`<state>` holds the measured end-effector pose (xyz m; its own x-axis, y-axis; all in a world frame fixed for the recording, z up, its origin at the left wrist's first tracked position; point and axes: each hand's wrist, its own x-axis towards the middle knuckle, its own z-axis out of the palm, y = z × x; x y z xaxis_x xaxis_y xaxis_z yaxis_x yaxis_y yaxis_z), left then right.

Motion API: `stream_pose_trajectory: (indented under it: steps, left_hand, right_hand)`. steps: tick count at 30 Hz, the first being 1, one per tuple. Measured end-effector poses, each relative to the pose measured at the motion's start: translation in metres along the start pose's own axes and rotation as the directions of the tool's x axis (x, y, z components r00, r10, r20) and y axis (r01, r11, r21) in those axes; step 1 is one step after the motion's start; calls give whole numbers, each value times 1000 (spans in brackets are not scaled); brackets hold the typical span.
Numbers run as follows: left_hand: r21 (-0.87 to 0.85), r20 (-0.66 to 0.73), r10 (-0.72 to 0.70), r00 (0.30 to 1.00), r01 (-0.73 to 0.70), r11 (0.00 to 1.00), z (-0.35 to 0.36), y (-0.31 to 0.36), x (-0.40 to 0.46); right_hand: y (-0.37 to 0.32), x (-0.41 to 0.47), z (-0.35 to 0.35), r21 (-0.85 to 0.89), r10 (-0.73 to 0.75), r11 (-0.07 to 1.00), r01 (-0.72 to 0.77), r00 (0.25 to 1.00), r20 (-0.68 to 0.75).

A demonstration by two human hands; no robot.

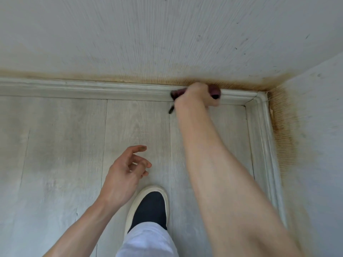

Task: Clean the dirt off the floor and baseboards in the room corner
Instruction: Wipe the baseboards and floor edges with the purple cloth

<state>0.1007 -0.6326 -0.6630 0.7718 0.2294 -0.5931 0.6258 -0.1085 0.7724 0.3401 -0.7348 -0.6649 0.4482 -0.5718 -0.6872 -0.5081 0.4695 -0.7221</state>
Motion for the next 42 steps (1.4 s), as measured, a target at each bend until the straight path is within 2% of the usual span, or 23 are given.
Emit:
stream_pose_trajectory:
  steps: [1, 3, 5, 7, 9, 11, 13, 14, 15, 16, 17, 18, 19, 20, 21, 23, 25, 26, 28, 30, 33, 37, 42]
  left_hand:
    - [1, 2, 1, 1000, -1, 1000, 1, 2, 2]
    - [-11, 9, 15, 1000, -15, 1000, 3, 5, 3]
    - [-8, 7, 33, 999, -33, 999, 2, 6, 3]
    - [-15, -3, 32, 999, -32, 999, 5, 7, 4]
    - [-35, 2, 37, 999, -37, 999, 8, 8, 7]
    - [-10, 44, 65, 997, -64, 998, 13, 8, 11]
    - [59, 107, 105, 989, -112, 992, 19, 7, 16]
    - [111, 149, 131, 980, -148, 983, 21, 5, 20]
    - [172, 185, 167, 968, -200, 965, 24, 4, 23]
    - [253, 207, 226, 952, -276, 927, 26, 3, 27]
    - [359, 226, 299, 927, -365, 859, 27, 0, 32]
    - [477, 261, 351, 899, -437, 763, 29, -2, 38]
    - [588, 308, 361, 881, -474, 656, 30, -2, 42]
    - [676, 356, 327, 875, -483, 557, 33, -2, 45]
    - [744, 392, 268, 880, -475, 471, 34, -2, 48]
    - [828, 417, 144, 898, -440, 348, 34, -4, 51]
    - [854, 415, 80, 906, -418, 309, 31, -8, 50]
    - [855, 417, 75, 906, -419, 305, 29, -10, 50]
    - [847, 411, 86, 908, -415, 332, 28, -12, 51]
    - [828, 397, 120, 910, -412, 380, 29, -15, 51]
    - [827, 396, 130, 909, -414, 379, 30, -20, 53]
    - [827, 403, 126, 906, -420, 373, 29, -19, 54]
    - [824, 402, 121, 908, -416, 384, 29, -20, 54]
  right_hand:
    - [16, -16, 14, 29, 21, 999, -21, 1000, 13]
    - [41, -38, 22, 48, 93, 994, -102, 983, 158]
    - [46, -43, 0, 50, 165, 979, -197, 914, 370]
    - [33, -22, -42, -23, 187, 978, -206, 826, 532]
    - [11, 15, -84, -72, 172, 985, -159, 819, 548]
    - [-18, 47, -117, -117, 97, 992, -48, 882, 462]
    - [-53, 69, -139, -211, -57, 966, 152, 915, 398]
    - [-70, 79, -148, -273, -195, 911, 310, 905, 379]
    - [-87, 85, -154, -364, -355, 792, 490, 855, 378]
    - [-101, 89, -159, -484, -521, 583, 653, 757, 394]
    - [-111, 95, -162, -598, -632, 318, 736, 635, 445]
    - [-118, 101, -165, -670, -688, 42, 741, 508, 518]
    - [-121, 109, -168, -689, -690, -184, 701, 407, 599]
    - [-121, 115, -170, -681, -658, -352, 642, 347, 668]
    - [-117, 121, -171, -660, -619, -468, 588, 315, 719]
    - [-104, 134, -168, -626, -573, -613, 481, 275, 772]
    - [-95, 138, -168, -593, -529, -707, 385, 269, 805]
    - [-93, 138, -173, -559, -478, -753, 346, 295, 827]
    - [-87, 131, -191, -390, -277, -869, 305, 353, 893]
    - [-80, 123, -209, -270, -121, -894, 358, 388, 914]
    - [-96, 111, -201, -432, -256, -762, 483, 388, 885]
    - [-135, 100, -178, -562, -439, -677, 475, 352, 827]
    - [-126, 105, -153, -584, -376, -748, 315, 525, 764]
